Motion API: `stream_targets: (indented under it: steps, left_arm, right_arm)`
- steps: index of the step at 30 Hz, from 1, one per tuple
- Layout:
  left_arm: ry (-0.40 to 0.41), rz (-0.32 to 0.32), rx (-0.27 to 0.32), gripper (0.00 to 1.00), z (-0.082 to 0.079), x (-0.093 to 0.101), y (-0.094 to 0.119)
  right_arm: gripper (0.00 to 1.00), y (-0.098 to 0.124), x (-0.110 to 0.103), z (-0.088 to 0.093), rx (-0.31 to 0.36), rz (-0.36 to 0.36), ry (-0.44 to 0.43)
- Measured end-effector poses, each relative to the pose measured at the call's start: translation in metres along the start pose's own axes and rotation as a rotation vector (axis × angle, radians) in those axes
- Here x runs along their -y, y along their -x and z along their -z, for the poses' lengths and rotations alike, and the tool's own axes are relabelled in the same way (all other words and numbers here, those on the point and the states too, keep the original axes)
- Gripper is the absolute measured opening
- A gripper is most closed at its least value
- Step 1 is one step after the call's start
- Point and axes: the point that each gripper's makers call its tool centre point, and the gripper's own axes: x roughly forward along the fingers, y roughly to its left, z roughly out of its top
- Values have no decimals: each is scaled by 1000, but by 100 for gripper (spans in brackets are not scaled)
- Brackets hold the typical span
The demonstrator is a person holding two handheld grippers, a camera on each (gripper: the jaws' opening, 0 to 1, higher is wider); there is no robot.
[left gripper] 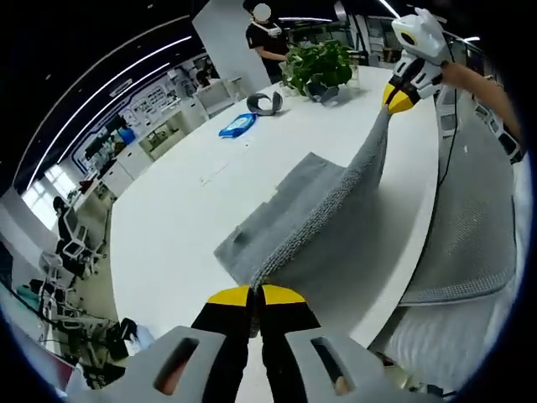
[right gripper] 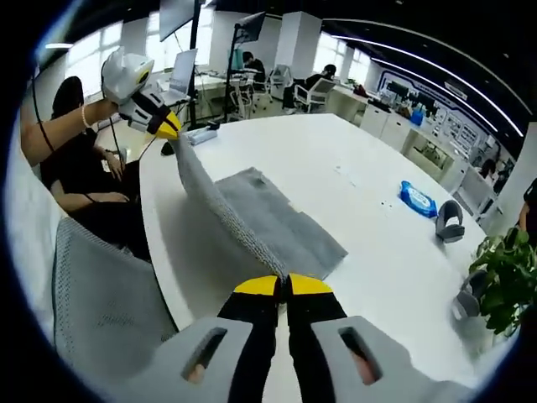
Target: Fold the towel on the table until its edges align and the towel forms a compact rectangular stack.
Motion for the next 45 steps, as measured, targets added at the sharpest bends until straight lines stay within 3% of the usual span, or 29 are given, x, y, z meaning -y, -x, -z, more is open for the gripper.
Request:
stream_targets:
  steps: [13,29,35,40,45]
  left_arm:
    - [-13,-28,2,3,-18,-29,-19]
    - [88,-55,18,3,-25,-47,-48]
    - [79,-76,11,3,-21,-50,-65]
    - [96,-93,10,3,-17,-52,-83]
    - [105,-89,-13,3,-7,-52,-102]
  right_arm:
    - [0,-15,30,-20,34,56,22]
    - [0,-43,59,-23,36,115,-19]
    - [0,-58,68,-23,59,121,-72]
    - [0,-74,75,-16,57,135,-111]
    - [0,-98,78,1,15,131,-158]
